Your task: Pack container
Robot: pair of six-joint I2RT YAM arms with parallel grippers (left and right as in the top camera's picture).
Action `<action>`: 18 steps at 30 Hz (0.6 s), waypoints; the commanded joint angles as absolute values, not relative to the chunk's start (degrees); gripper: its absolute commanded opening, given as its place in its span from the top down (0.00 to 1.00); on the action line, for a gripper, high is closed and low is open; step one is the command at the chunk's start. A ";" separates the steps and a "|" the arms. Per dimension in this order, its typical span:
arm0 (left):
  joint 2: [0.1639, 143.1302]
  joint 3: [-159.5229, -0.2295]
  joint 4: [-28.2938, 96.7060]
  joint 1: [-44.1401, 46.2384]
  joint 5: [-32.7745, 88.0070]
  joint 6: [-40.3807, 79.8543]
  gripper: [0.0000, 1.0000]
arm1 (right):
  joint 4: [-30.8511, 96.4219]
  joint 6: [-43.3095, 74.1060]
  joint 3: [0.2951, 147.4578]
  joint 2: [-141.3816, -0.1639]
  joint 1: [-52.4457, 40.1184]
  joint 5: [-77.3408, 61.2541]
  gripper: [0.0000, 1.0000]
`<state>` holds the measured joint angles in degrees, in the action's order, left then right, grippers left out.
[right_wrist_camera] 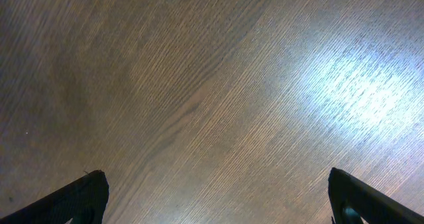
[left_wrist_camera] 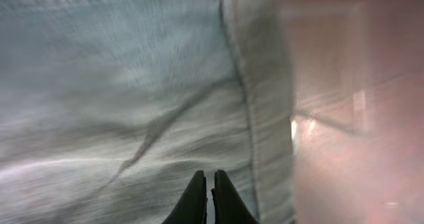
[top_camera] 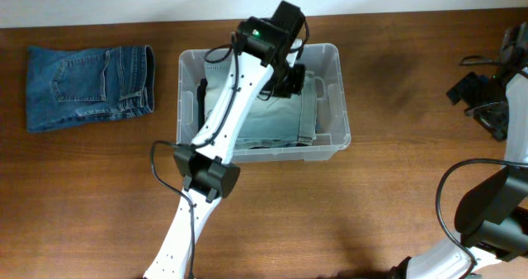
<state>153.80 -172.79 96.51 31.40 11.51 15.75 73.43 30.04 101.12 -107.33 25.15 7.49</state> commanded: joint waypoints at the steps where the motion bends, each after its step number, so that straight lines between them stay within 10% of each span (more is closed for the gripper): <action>1: 152.59 -167.76 96.73 31.90 13.63 13.54 0.93 | 73.47 30.52 101.01 -107.42 25.15 8.19 0.02; 18: 151.87 -156.55 96.42 32.84 9.28 11.66 0.94 | 73.47 30.52 101.01 -107.42 25.15 8.19 0.02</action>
<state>153.10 -156.42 96.01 32.53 13.10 12.80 73.45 29.98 101.12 -107.33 25.15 7.49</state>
